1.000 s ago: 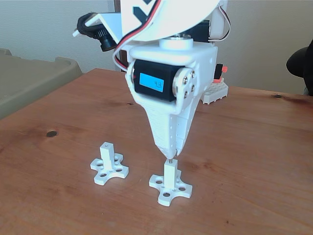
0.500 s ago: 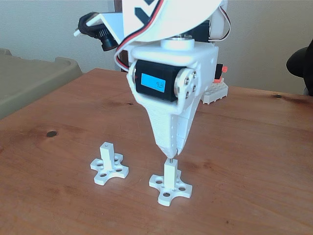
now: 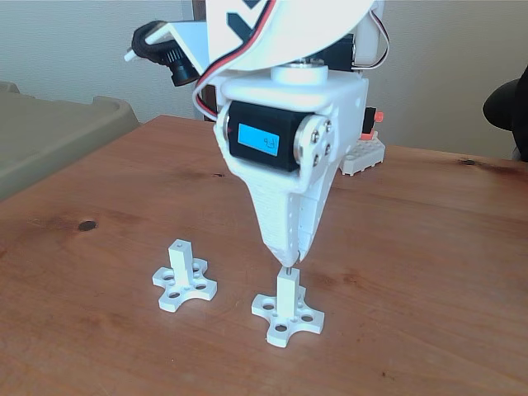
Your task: Grab the screw and set it in the hole.
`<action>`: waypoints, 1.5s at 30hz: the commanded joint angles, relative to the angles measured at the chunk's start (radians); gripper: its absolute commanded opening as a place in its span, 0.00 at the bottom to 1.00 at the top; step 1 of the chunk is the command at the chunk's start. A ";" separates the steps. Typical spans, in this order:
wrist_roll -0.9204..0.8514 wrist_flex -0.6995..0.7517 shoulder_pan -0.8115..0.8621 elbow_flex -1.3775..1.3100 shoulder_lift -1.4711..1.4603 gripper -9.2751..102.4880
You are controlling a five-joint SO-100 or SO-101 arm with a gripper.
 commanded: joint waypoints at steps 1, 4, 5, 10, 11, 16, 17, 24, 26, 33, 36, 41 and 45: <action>-0.005 -0.002 -0.017 -0.023 0.017 0.04; -0.005 -0.006 -0.017 -0.023 0.008 0.04; -0.005 -0.008 -0.017 -0.023 0.006 0.04; -0.005 -0.014 -0.018 -0.023 -0.003 0.04; -0.005 -0.015 -0.018 -0.023 -0.008 0.04; -0.005 -0.015 -0.018 -0.025 -0.012 0.04; -0.005 -0.015 -0.018 -0.025 -0.012 0.04; -0.008 -0.008 -0.018 -0.028 -0.021 0.07; -0.006 -0.005 -0.020 -0.028 -0.023 0.08; -0.005 0.005 -0.023 -0.029 -0.023 0.11; -0.005 0.006 -0.023 -0.029 -0.023 0.12; -0.005 0.009 -0.023 -0.029 -0.023 0.13; -0.003 0.012 -0.021 -0.029 -0.023 0.15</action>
